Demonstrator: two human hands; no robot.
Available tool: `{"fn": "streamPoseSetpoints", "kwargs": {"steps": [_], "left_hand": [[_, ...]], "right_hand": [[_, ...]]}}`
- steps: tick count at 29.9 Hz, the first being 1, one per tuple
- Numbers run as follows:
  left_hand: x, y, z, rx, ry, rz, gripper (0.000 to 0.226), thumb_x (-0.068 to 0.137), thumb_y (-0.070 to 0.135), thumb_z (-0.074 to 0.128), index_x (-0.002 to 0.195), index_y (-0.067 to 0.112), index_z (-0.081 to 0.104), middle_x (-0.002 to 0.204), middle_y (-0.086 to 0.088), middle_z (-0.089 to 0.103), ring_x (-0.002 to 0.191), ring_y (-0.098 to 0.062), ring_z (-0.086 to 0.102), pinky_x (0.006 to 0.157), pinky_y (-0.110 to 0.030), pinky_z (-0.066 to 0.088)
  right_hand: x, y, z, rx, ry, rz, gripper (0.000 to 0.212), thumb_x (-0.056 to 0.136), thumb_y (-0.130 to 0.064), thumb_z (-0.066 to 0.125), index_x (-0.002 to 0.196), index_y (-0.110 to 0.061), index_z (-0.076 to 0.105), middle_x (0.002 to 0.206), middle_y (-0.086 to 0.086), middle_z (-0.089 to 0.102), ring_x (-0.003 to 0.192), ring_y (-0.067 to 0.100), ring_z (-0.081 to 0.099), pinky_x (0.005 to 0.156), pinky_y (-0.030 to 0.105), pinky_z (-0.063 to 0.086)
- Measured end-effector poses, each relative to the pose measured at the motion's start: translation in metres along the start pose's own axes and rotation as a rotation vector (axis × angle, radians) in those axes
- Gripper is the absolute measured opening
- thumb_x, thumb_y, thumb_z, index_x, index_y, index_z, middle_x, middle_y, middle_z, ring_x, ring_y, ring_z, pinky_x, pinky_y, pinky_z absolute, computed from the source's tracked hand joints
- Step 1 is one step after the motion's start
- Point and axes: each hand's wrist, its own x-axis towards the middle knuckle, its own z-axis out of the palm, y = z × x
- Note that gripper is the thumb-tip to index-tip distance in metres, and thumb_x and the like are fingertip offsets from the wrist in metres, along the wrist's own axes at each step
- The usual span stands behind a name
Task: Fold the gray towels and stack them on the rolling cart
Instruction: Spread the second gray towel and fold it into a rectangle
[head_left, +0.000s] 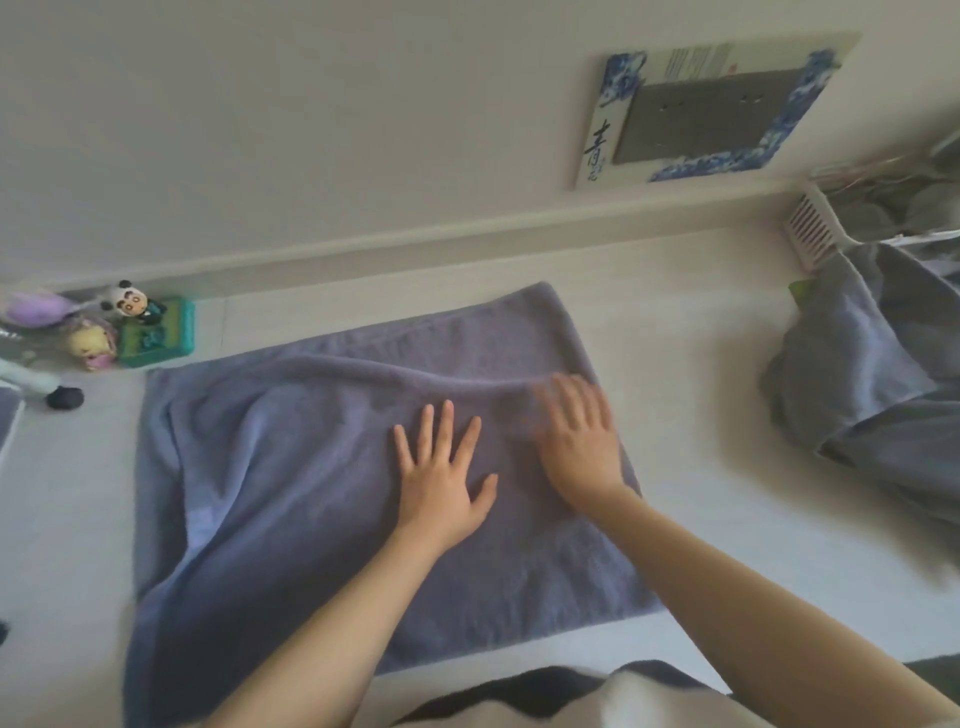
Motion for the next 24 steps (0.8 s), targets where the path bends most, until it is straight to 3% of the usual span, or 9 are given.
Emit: {"fn": "streamPoseSetpoints", "kwargs": {"steps": [2,3,6,8,10,12,15,19,24], "left_hand": [[0.002,-0.001,0.002,-0.011,0.041,0.034,0.073,0.082,0.056,0.04,0.146,0.021,0.035,0.156,-0.011,0.022,0.143,-0.037,0.018,0.11,-0.062,0.01],[0.002,0.0,0.003,-0.018,0.045,0.033,0.074,0.082,0.056,0.04,0.147,0.022,0.033,0.156,-0.01,0.023,0.143,-0.037,0.019,0.111,-0.062,0.011],[0.004,0.0,0.005,-0.034,0.068,0.03,0.073,0.081,0.055,0.043,0.147,0.024,0.033,0.155,-0.007,0.026,0.142,-0.036,0.022,0.112,-0.06,0.012],[0.009,0.0,0.003,-0.077,0.142,0.031,0.066,0.079,0.051,0.047,0.139,0.021,0.047,0.147,-0.009,0.041,0.134,-0.036,0.036,0.109,-0.054,0.02],[0.023,-0.001,-0.005,-0.186,0.287,0.014,0.05,0.08,0.043,0.049,0.119,0.014,0.061,0.124,-0.01,0.057,0.112,-0.035,0.054,0.095,-0.046,0.032],[0.043,-0.003,-0.019,-0.26,0.437,-0.046,0.036,0.083,0.034,0.048,0.105,0.011,0.063,0.11,-0.01,0.06,0.096,-0.032,0.056,0.083,-0.041,0.035],[0.082,-0.018,-0.034,-0.276,0.534,-0.176,0.029,0.085,0.029,0.047,0.103,0.011,0.063,0.111,-0.01,0.06,0.1,-0.027,0.049,0.084,-0.041,0.034],[0.123,-0.05,-0.048,-0.205,0.236,-0.373,0.033,0.094,0.034,0.045,0.112,0.012,0.061,0.114,-0.011,0.06,0.11,-0.032,0.051,0.109,-0.05,0.02],[0.147,-0.081,-0.055,-0.339,0.091,-0.424,0.017,0.089,0.031,0.06,0.099,0.017,0.06,0.116,-0.009,0.051,0.115,-0.031,0.041,0.101,-0.041,0.024]], "right_hand": [[-0.007,0.0,0.01,-0.029,-0.139,-0.274,0.049,0.091,-0.039,0.039,0.137,-0.023,0.045,0.142,0.007,0.046,0.132,0.028,0.038,0.11,0.043,0.022],[-0.004,0.006,0.011,-0.035,-0.204,-0.268,0.051,0.092,-0.043,0.036,0.139,-0.025,0.042,0.145,0.004,0.042,0.135,0.027,0.035,0.112,0.042,0.02],[0.021,0.029,0.005,-0.072,-0.233,0.136,0.057,0.094,-0.047,0.022,0.147,-0.027,0.026,0.155,0.004,0.024,0.144,0.026,0.019,0.116,0.042,0.005],[0.04,0.035,0.003,-0.119,-0.273,0.325,0.057,0.097,-0.043,0.018,0.15,-0.024,0.012,0.158,0.005,0.009,0.146,0.026,0.003,0.116,0.041,-0.008],[0.053,0.021,0.004,-0.1,-0.201,0.25,0.057,0.097,-0.039,0.022,0.149,-0.018,0.018,0.157,0.01,0.014,0.145,0.027,0.007,0.116,0.04,-0.009],[0.055,0.004,0.006,-0.026,-0.201,0.083,0.056,0.094,-0.04,0.027,0.145,-0.018,0.032,0.153,0.011,0.027,0.142,0.029,0.021,0.116,0.039,-0.003],[0.051,-0.005,0.018,-0.057,-0.281,0.034,0.057,0.094,-0.048,0.022,0.147,-0.027,0.027,0.155,0.006,0.023,0.144,0.028,0.016,0.116,0.038,-0.004],[0.047,-0.004,0.021,-0.075,-0.278,0.11,0.06,0.093,-0.051,0.021,0.148,-0.029,0.021,0.156,0.009,0.019,0.144,0.03,0.012,0.116,0.04,-0.002],[0.047,-0.005,0.02,-0.071,-0.227,0.136,0.061,0.092,-0.049,0.026,0.147,-0.025,0.025,0.152,0.019,0.024,0.142,0.035,0.02,0.116,0.041,0.003]]}}
